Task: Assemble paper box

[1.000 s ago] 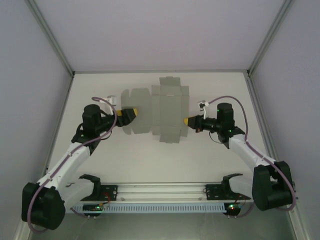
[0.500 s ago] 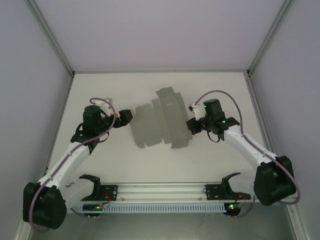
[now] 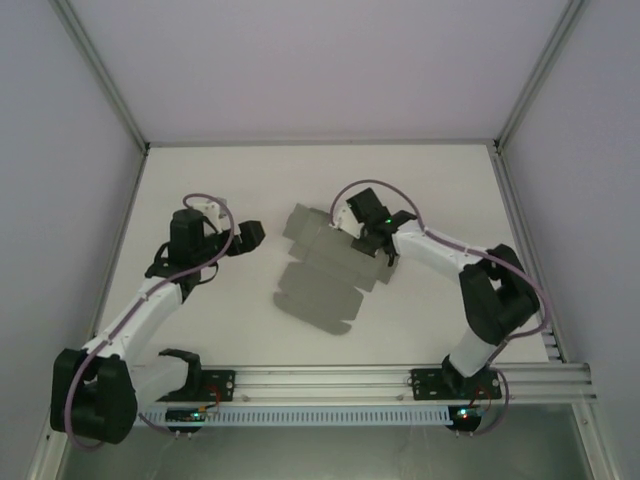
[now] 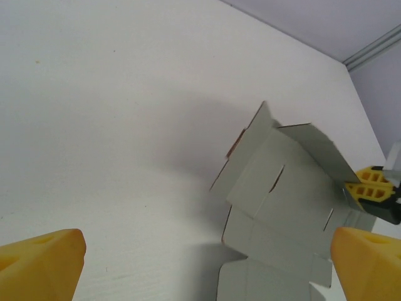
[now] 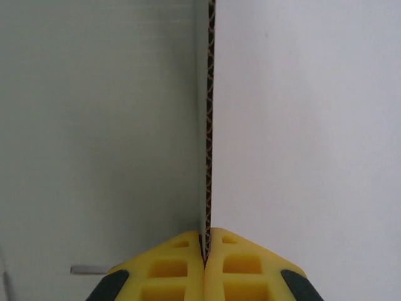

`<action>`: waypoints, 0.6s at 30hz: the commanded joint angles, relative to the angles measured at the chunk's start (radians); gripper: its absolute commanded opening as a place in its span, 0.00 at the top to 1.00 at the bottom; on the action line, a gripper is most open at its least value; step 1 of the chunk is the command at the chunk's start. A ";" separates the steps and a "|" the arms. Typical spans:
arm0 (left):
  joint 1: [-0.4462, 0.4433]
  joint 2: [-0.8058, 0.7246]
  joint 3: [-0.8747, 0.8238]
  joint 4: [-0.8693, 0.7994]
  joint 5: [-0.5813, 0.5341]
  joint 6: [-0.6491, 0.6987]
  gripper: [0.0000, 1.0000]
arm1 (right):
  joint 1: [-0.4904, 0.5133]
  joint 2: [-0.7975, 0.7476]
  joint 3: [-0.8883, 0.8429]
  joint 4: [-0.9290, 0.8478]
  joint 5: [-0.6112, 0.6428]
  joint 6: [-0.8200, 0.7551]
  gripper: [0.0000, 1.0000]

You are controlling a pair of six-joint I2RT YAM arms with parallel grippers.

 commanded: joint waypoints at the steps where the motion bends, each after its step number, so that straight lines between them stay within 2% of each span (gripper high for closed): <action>1: 0.003 0.020 0.047 -0.028 0.036 0.010 0.00 | 0.040 0.042 0.006 0.153 0.151 -0.190 1.00; 8: 0.000 0.085 0.111 -0.035 0.106 -0.025 0.00 | 0.111 0.069 -0.112 0.517 0.280 -0.380 1.00; 12: -0.006 0.166 0.176 -0.022 0.167 -0.066 0.00 | 0.133 0.061 -0.169 0.650 0.291 -0.448 1.00; 18: -0.052 0.323 0.327 -0.025 0.271 -0.094 0.00 | 0.144 0.036 -0.169 0.643 0.254 -0.450 1.00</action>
